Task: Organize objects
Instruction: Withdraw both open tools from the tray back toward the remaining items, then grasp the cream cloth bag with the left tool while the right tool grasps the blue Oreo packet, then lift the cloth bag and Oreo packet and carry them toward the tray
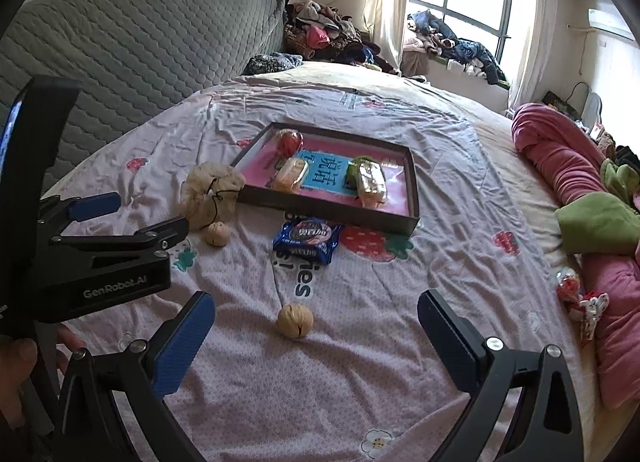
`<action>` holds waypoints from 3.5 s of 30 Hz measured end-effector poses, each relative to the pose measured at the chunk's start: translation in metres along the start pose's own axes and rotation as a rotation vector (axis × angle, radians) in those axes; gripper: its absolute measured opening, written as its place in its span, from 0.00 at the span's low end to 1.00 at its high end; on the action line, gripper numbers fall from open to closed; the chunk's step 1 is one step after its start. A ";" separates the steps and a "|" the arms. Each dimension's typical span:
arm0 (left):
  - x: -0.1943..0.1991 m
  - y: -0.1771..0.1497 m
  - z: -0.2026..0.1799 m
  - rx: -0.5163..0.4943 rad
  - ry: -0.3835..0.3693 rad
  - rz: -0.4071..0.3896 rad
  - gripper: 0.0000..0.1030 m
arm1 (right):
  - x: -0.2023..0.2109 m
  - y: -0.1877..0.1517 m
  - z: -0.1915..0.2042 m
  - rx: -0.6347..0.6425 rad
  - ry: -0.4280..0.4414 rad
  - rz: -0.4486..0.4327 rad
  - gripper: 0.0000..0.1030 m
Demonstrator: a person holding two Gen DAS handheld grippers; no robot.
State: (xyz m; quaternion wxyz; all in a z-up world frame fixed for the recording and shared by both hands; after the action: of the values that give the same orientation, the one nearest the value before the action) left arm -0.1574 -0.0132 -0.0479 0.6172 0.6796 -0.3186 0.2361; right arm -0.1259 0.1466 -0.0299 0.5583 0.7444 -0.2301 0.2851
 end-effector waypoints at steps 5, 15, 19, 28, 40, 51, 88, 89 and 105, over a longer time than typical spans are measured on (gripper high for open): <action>-0.022 -0.009 0.000 0.012 0.001 0.019 0.85 | -0.018 -0.009 0.001 0.007 -0.005 0.023 0.99; -0.051 -0.012 0.008 0.027 0.008 0.052 0.85 | -0.045 -0.014 0.000 0.007 -0.003 0.052 0.99; -0.058 -0.006 0.016 0.034 0.012 0.053 0.85 | -0.057 -0.007 -0.001 0.002 -0.003 0.061 0.99; -0.080 0.016 0.031 0.037 0.015 0.059 0.85 | -0.091 0.012 0.008 0.005 0.006 0.081 0.99; -0.111 0.033 0.047 0.038 0.014 0.075 0.85 | -0.137 0.025 0.021 -0.008 0.019 0.132 0.99; -0.133 0.038 0.055 0.045 0.009 0.093 0.85 | -0.161 0.031 0.030 -0.002 0.022 0.161 0.99; -0.158 0.032 0.053 0.061 -0.100 0.150 0.20 | -0.192 0.036 0.037 -0.074 0.166 0.242 0.52; -0.157 0.033 0.052 0.060 -0.106 0.147 0.19 | -0.192 0.036 0.037 -0.076 0.167 0.240 0.52; -0.122 0.044 0.043 0.045 -0.089 0.100 0.19 | -0.160 0.042 0.028 -0.087 0.172 0.204 0.52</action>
State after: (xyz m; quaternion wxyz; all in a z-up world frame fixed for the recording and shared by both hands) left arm -0.2758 -0.0397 -0.1105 0.5747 0.6863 -0.3736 0.2432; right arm -0.2661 0.1119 -0.1152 0.5759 0.6648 -0.2682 0.3930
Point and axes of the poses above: each gripper's, at about its wrist camera, not at the fingertips, and x roughly against the way its jaws point, z to its left, y to its top, the point moved 9 cm from there along -x, roughly the way its jaws point, and after that the axes turned 11 degrees about -y, right-handed, at the moved point
